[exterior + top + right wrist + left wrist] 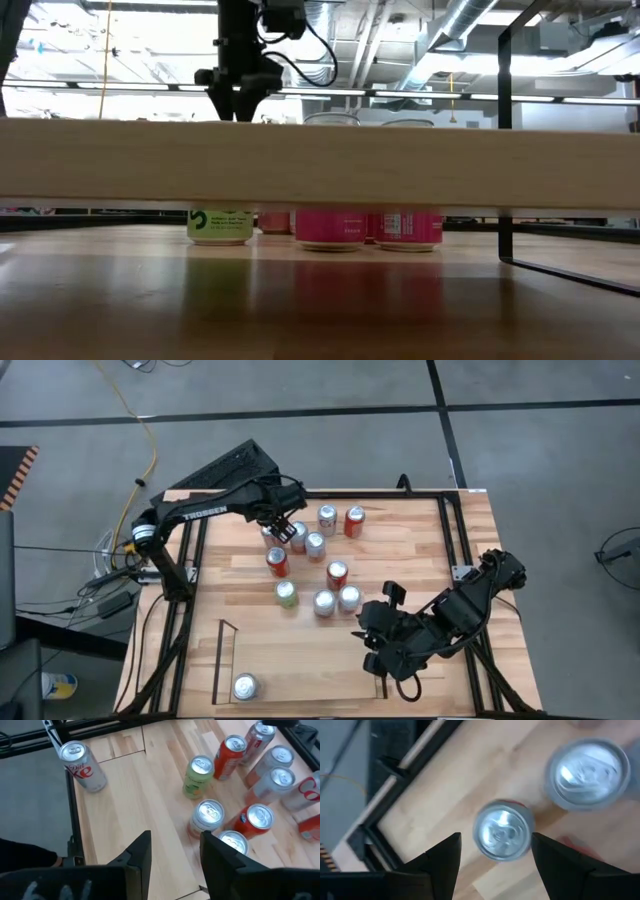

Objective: Place canned beverage on shelf
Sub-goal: Put the silver soda can on the shelf aligned with the other silver soda can

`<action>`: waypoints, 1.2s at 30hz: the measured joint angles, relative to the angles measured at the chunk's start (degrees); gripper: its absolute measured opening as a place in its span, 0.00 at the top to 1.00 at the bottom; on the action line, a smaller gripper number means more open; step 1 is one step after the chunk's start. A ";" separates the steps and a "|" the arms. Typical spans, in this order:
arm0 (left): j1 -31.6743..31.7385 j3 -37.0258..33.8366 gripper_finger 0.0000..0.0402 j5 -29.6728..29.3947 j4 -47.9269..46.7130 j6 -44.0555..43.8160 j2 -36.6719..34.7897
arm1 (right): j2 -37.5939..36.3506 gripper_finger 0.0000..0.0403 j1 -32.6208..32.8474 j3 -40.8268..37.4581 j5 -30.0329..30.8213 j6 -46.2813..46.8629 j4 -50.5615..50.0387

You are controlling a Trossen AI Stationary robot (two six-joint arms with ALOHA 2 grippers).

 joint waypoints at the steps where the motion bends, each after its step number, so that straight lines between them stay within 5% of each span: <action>1: 0.01 -0.28 0.42 0.77 0.18 0.56 -0.05 | 0.00 0.64 0.08 0.00 0.33 0.09 -0.23; 14: 2.78 -0.88 0.25 5.93 -0.39 1.87 -4.23 | 0.00 0.64 0.31 0.00 5.23 0.20 -2.10; 36: 5.21 -14.25 0.23 11.70 9.69 1.88 -4.18 | 0.00 0.64 -1.04 0.00 6.00 0.70 -2.81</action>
